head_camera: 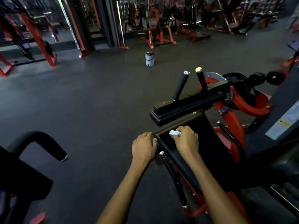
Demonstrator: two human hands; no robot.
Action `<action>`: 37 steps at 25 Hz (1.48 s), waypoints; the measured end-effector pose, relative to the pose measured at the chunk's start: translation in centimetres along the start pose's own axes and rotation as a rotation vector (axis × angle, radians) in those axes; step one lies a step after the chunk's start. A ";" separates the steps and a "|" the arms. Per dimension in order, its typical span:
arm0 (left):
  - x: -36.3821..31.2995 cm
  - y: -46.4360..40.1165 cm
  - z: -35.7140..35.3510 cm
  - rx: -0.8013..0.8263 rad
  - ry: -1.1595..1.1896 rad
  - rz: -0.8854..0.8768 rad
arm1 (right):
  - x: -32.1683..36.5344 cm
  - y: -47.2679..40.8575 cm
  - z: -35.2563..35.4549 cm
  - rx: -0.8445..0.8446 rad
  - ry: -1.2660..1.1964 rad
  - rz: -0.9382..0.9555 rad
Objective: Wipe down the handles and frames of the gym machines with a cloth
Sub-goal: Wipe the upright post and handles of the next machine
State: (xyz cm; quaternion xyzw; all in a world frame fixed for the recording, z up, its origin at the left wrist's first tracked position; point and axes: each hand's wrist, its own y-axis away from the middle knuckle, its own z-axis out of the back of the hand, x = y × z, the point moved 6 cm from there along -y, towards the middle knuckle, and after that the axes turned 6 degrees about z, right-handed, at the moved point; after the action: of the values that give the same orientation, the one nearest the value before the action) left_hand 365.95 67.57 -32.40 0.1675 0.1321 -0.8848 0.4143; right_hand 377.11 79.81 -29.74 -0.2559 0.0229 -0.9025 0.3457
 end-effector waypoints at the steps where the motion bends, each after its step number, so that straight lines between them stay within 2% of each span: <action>1: 0.4 -0.1 0.5 -0.004 0.009 0.014 | 0.8 -0.2 -0.1 0.007 0.008 0.015; 7: 2.1 0.6 2.9 -0.056 0.036 0.067 | 4.6 -1.8 -0.8 0.052 -0.045 0.081; 12: 5.4 2.2 6.0 -0.195 0.034 0.253 | 10.5 -2.4 -4.4 0.203 -0.169 0.289; 17: 7.3 4.8 9.1 -0.387 -0.008 0.511 | 16.2 -1.5 -6.4 0.384 -0.280 0.559; 20: 7.6 6.7 10.4 -0.459 -0.044 0.601 | 18.9 -0.7 -6.6 0.435 -0.360 0.641; 24: 8.8 9.1 13.6 -0.648 -0.085 0.637 | 22.9 0.9 -6.9 0.496 -0.501 0.718; 32: 12.4 12.7 22.7 -1.228 -0.212 0.520 | 32.7 2.0 -7.9 0.555 -0.683 0.810; 34: 13.4 13.2 24.2 -1.299 -0.266 0.564 | 35.3 1.3 -7.7 0.527 -0.741 0.829; 37: 14.6 12.8 25.5 -1.310 -0.351 0.642 | 39.0 1.1 -7.6 0.531 -0.803 0.874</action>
State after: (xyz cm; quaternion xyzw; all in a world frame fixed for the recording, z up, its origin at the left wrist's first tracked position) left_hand 362.39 40.02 -16.38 -0.2267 0.5082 -0.4747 0.6819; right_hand 349.60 53.21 -19.17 -0.4462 -0.2300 -0.4878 0.7141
